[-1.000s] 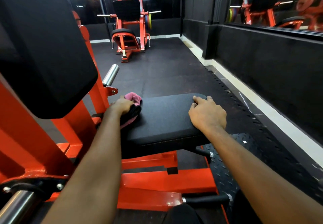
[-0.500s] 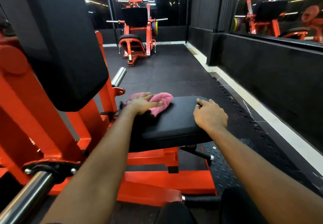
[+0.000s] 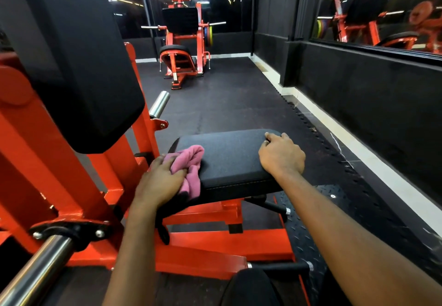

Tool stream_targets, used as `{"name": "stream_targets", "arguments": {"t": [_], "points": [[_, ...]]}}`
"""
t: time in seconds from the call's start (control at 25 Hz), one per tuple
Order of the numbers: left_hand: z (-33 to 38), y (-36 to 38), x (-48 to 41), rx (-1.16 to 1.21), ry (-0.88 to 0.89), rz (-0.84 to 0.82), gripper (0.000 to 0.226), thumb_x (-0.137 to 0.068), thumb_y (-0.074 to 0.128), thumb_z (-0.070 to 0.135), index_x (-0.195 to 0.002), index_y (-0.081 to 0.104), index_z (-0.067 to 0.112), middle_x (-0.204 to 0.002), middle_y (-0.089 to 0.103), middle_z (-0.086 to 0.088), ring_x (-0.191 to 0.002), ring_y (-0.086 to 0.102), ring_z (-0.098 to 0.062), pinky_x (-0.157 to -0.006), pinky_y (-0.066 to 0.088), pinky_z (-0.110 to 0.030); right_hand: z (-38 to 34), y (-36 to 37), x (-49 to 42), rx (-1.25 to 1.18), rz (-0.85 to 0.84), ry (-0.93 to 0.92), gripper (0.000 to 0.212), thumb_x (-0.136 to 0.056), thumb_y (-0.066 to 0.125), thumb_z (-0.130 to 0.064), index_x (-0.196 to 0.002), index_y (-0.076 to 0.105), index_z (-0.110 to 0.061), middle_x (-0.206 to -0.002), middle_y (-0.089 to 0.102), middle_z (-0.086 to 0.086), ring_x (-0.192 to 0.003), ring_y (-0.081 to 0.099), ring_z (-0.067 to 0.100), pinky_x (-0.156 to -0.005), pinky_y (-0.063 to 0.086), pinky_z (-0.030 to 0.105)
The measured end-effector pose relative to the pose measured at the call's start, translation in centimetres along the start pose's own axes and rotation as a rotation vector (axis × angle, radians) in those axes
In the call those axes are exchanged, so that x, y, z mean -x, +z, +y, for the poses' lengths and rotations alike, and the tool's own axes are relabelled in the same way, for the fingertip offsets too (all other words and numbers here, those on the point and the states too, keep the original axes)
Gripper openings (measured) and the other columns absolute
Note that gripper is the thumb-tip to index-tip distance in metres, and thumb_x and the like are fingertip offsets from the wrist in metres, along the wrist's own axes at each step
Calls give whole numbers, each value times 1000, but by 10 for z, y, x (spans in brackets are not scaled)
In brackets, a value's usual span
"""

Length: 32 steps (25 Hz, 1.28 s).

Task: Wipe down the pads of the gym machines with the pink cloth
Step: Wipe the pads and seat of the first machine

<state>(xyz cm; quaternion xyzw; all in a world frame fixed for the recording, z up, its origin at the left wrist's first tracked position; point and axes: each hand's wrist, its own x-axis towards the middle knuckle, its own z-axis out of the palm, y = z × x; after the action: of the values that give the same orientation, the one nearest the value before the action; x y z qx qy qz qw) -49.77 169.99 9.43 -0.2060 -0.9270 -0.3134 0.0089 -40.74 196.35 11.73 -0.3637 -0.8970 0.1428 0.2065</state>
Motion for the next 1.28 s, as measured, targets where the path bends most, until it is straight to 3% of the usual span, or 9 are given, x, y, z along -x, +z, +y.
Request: {"name": "stream_targets", "arguments": {"t": [0.08, 0.2, 0.36, 0.56, 0.68, 0.76, 0.92, 1.12, 1.28], "points": [[23, 10, -1, -178, -68, 136, 47, -92, 42, 56, -136, 50, 43, -147, 45, 4, -138, 39, -26, -112, 34, -47, 0, -1, 2, 2, 1, 4, 44, -102, 38, -38, -144, 51, -40, -158, 40, 11, -119, 59, 39, -94, 49, 43], [62, 15, -55, -371, -110, -28, 58, -83, 26, 59, -131, 53, 41, -139, 54, -4, -130, 46, -36, -107, 36, -56, 0, 1, -1, -2, 8, 8, 43, -101, 39, -38, -142, 53, -39, -156, 42, 11, -118, 60, 40, -93, 48, 43], [109, 50, -83, -378, 60, -150, 45, -95, 39, 47, -140, 40, 47, -154, 40, 3, -140, 30, -41, -109, 26, -65, 3, -2, 0, -39, 31, 7, 41, -98, 42, -37, -136, 59, -39, -138, 57, 7, -110, 63, 38, -87, 49, 41], [77, 43, -22, -334, 215, -33, 50, -89, 34, 67, -136, 41, 50, -151, 43, 15, -139, 38, -31, -113, 30, -52, 8, -7, 3, -117, 32, 54, 37, -100, 46, -32, -132, 62, -38, -139, 59, 1, -114, 62, 35, -92, 49, 39], [28, 28, -30, -316, 134, 53, 60, -83, 32, 73, -137, 42, 50, -150, 44, 16, -138, 42, -24, -114, 32, -48, 9, -7, 2, -139, 31, 49, 38, -101, 44, -33, -135, 60, -41, -137, 60, 0, -112, 63, 33, -91, 50, 40], [11, 15, -63, -296, -32, -20, 68, -78, 32, 75, -138, 46, 46, -153, 43, 8, -141, 39, -22, -115, 32, -46, 8, -7, 2, -139, 34, 49, 38, -101, 45, -33, -134, 61, -41, -139, 59, 1, -113, 63, 34, -91, 50, 39], [32, 9, -72, -207, -253, -39, 66, -78, 34, 71, -135, 51, 42, -147, 48, -1, -132, 47, -34, -109, 40, -49, 8, -9, 4, -175, 48, 86, 39, -99, 45, -27, -133, 63, -39, -134, 63, 2, -110, 64, 34, -90, 50, 38], [94, 29, 6, -402, -106, 155, 42, -96, 42, 50, -133, 54, 35, -147, 47, 0, -132, 42, -38, -110, 28, -53, 7, -8, 5, -276, 61, 146, 48, -92, 49, -16, -134, 64, -35, -128, 68, 6, -111, 65, 34, -90, 49, 37], [144, 58, 40, -406, 6, 81, 41, -98, 40, 50, -132, 53, 32, -147, 47, 1, -134, 39, -40, -107, 24, -56, 13, -12, 4, -343, -19, 220, 48, -92, 49, -19, -132, 64, -41, -135, 64, 10, -121, 59, 36, -99, 47, 38]]}}
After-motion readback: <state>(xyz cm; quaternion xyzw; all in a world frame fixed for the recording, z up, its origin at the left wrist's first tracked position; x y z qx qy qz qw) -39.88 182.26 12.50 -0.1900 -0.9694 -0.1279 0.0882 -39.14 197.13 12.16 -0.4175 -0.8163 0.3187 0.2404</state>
